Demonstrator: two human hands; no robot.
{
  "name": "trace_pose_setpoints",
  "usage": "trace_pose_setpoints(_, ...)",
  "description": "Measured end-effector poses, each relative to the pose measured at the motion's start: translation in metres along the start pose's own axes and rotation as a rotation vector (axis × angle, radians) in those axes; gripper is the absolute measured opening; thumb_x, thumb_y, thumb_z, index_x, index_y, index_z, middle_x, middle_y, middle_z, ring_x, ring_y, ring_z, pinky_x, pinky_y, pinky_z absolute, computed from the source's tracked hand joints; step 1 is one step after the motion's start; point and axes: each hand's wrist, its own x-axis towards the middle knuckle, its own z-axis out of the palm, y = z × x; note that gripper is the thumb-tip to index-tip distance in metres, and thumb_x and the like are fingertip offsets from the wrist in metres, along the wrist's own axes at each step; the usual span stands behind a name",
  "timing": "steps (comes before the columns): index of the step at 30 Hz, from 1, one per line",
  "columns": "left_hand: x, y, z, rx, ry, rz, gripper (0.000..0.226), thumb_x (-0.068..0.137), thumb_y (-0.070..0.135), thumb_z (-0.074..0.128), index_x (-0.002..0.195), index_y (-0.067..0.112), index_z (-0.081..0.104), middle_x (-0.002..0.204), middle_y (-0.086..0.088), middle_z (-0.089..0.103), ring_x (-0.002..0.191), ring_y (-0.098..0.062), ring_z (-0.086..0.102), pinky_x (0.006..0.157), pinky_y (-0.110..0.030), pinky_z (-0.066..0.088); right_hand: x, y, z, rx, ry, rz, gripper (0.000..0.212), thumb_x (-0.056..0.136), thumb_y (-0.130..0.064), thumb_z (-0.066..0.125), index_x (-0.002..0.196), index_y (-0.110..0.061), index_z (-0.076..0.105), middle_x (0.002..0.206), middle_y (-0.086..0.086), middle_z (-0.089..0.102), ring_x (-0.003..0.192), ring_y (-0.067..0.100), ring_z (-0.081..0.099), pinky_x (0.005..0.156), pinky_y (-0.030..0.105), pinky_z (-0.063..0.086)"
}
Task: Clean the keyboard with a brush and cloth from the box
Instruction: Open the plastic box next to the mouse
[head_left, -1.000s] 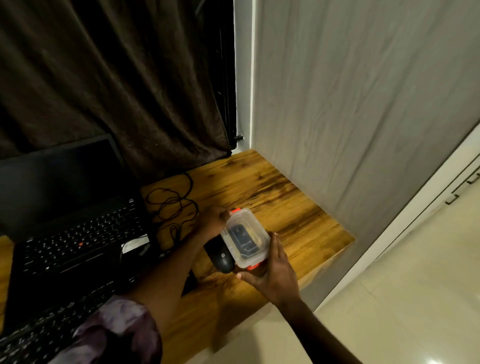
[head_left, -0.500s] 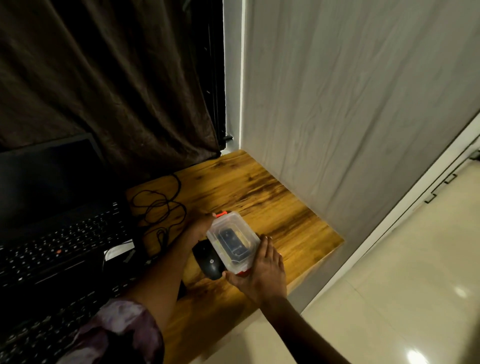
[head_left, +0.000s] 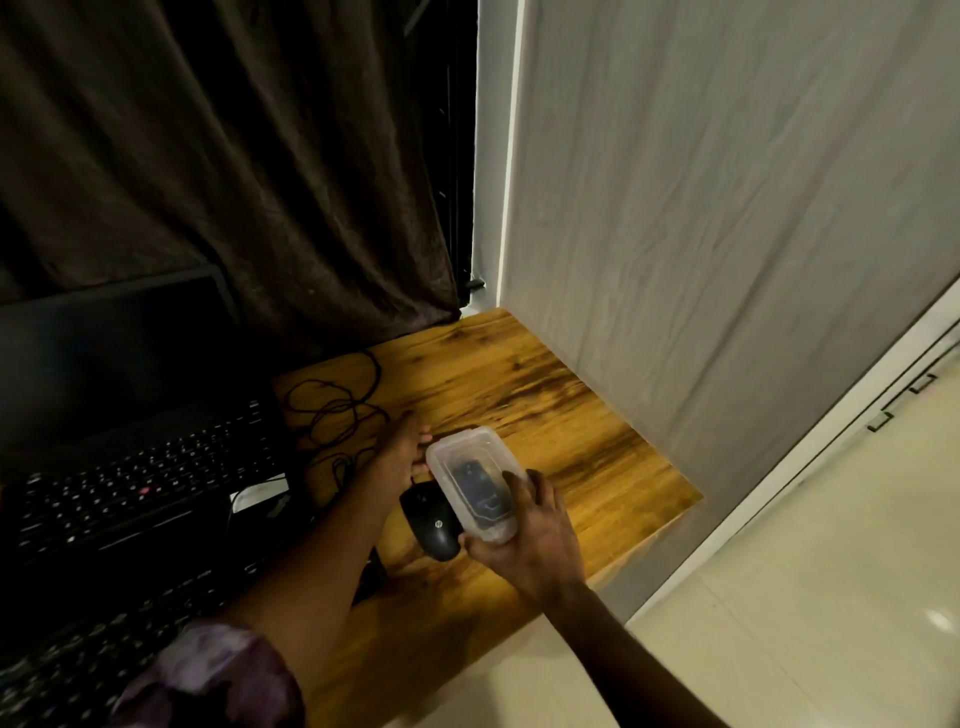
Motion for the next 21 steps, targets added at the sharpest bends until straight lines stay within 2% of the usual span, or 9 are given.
trace_pose_setpoints(5,-0.010,0.005,-0.010,-0.069,0.012,0.000,0.042,0.105,0.039,0.034,0.084,0.011,0.057,0.086,-0.008,0.058,0.073,-0.021,0.055,0.066,-0.035,0.048,0.016,0.008,-0.011,0.409,0.069,0.095,0.086,0.064,-0.077,0.066,0.136,-0.030,0.055,0.131,0.001,0.051,0.120,0.020,0.049,0.095,0.040,0.052)
trace_pose_setpoints(8,-0.011,0.005,-0.014,-0.054,0.021,0.012,0.044,0.106,0.041,0.033,0.085,0.011,0.058,0.082,-0.008,0.059,0.070,-0.021,0.055,0.065,-0.035,0.049,0.031,0.010,-0.035,0.872,0.044,0.340,0.063,0.075,-0.073,0.065,0.122,-0.032,0.066,0.121,-0.003,0.064,0.115,0.017,0.060,0.099,0.045,0.053)
trace_pose_setpoints(10,-0.011,0.002,-0.015,-0.003,0.014,0.042,0.040,0.105,0.040,0.036,0.084,0.014,0.057,0.078,-0.006,0.058,0.063,-0.018,0.051,0.059,-0.032,0.046,0.037,0.016,-0.048,1.135,-0.035,0.532,0.043,0.091,-0.060,0.054,0.119,-0.030,0.066,0.115,0.002,0.065,0.107,0.021,0.062,0.092,0.044,0.055)
trace_pose_setpoints(11,-0.013,0.001,-0.014,0.053,-0.005,0.068,0.037,0.104,0.039,0.038,0.082,0.015,0.056,0.078,-0.006,0.057,0.061,-0.018,0.049,0.057,-0.028,0.043,0.038,0.022,-0.052,1.220,-0.071,0.597,0.046,0.095,-0.059,0.049,0.123,-0.026,0.065,0.112,0.005,0.065,0.101,0.022,0.063,0.086,0.041,0.055)
trace_pose_setpoints(12,-0.014,-0.001,-0.014,0.166,-0.008,0.120,0.036,0.103,0.038,0.040,0.082,0.015,0.057,0.081,-0.007,0.057,0.063,-0.020,0.051,0.059,-0.027,0.039,0.038,0.029,-0.054,1.312,-0.124,0.636,0.054,0.095,-0.063,0.046,0.127,-0.022,0.062,0.105,0.009,0.064,0.091,0.024,0.062,0.078,0.038,0.054)
trace_pose_setpoints(15,-0.021,-0.007,-0.014,0.788,0.126,0.436,0.032,0.102,0.034,0.044,0.100,0.011,0.066,0.101,-0.010,0.064,0.093,-0.026,0.061,0.071,-0.030,0.040,0.034,0.045,-0.052,1.571,-0.316,0.690,0.078,0.087,-0.074,0.045,0.128,-0.008,0.055,0.083,0.016,0.057,0.066,0.027,0.050,0.056,0.031,0.042)
trace_pose_setpoints(17,-0.027,-0.010,-0.011,0.981,0.128,0.676,0.021,0.098,0.024,0.051,0.101,0.013,0.069,0.105,-0.008,0.066,0.098,-0.027,0.061,0.076,-0.031,0.046,0.034,0.056,-0.046,1.646,-0.317,0.716,0.080,0.087,-0.073,0.043,0.134,-0.009,0.053,0.098,0.020,0.065,0.074,0.032,0.056,0.057,0.031,0.043)
trace_pose_setpoints(19,-0.033,-0.012,-0.006,1.072,0.035,0.873,0.014,0.093,0.015,0.057,0.094,0.012,0.071,0.100,-0.007,0.068,0.097,-0.026,0.061,0.075,-0.029,0.042,0.037,0.066,-0.039,1.647,-0.286,0.747,0.079,0.091,-0.071,0.037,0.139,-0.011,0.053,0.117,0.020,0.066,0.089,0.035,0.062,0.061,0.032,0.050)
trace_pose_setpoints(21,-0.042,-0.013,0.001,1.137,-0.049,1.002,0.012,0.090,0.013,0.059,0.093,0.010,0.071,0.097,-0.008,0.068,0.096,-0.028,0.059,0.077,-0.030,0.040,0.039,0.067,-0.039,1.580,-0.270,0.788,0.073,0.095,-0.069,0.031,0.132,-0.012,0.057,0.115,0.020,0.069,0.093,0.037,0.066,0.059,0.034,0.055)
